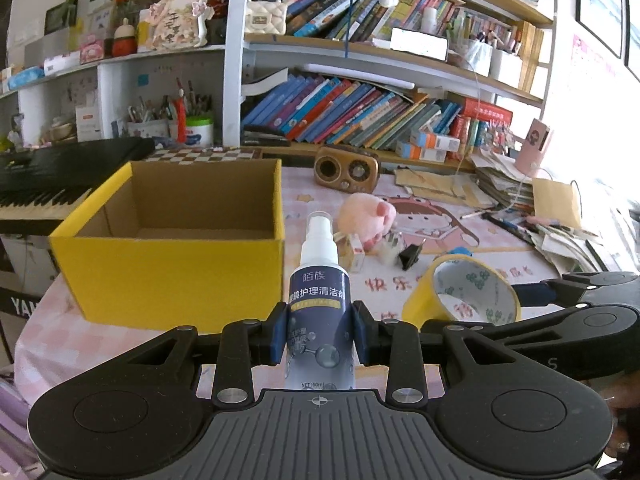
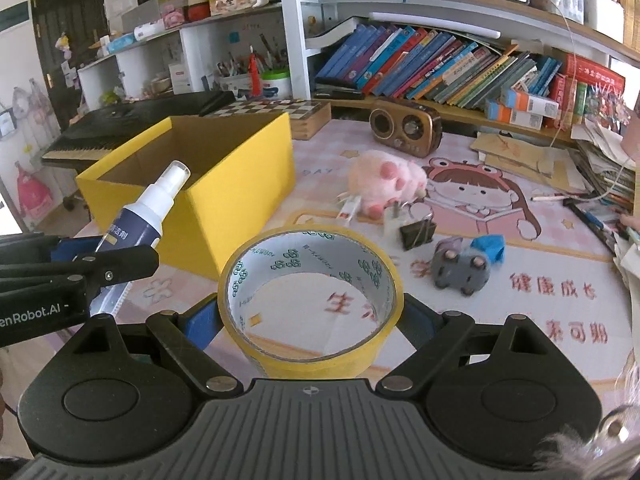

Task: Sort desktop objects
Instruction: 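Carry the spray bottle and tape roll over the yellow cardboard box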

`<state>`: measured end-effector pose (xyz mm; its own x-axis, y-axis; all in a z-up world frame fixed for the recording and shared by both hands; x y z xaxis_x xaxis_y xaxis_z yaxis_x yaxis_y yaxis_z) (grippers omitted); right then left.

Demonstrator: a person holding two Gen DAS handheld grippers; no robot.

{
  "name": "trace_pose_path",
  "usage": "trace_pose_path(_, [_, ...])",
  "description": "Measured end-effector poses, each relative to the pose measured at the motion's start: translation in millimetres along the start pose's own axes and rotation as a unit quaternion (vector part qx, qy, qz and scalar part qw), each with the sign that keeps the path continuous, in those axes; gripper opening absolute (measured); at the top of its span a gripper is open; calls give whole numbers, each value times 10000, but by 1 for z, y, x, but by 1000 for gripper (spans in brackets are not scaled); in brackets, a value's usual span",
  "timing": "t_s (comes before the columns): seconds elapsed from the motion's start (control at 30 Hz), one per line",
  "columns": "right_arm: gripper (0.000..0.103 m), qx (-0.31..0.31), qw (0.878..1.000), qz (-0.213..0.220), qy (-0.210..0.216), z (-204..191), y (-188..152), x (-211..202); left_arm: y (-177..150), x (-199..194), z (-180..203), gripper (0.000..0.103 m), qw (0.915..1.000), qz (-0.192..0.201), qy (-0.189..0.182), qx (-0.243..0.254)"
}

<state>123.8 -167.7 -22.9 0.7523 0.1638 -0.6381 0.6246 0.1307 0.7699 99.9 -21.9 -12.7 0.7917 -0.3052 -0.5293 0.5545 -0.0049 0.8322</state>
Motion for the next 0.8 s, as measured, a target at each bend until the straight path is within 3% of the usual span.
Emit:
trace_pose_path(0.37, [90,35,10000,-65,-7,-54,-30,-25,-28,-41,-28,33,10000,-41,-31,-24])
trace_pose_path(0.8, [90,-197,9996,2,200,-103,-32,-36,-40,-76,-57,33,9995,160,183,-188])
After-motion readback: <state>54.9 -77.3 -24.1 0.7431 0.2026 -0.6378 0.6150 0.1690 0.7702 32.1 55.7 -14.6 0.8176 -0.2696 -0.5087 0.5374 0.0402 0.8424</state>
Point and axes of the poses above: each gripper's, at about its wrist camera, not at the fingertips, and x roughly the way its jaws point, z to its right, y to its top, the point moved 6 cm from there along x, roughly the way its jaws point, and after that the axes turned 8 degrees about -y, right-handed, at the moved point
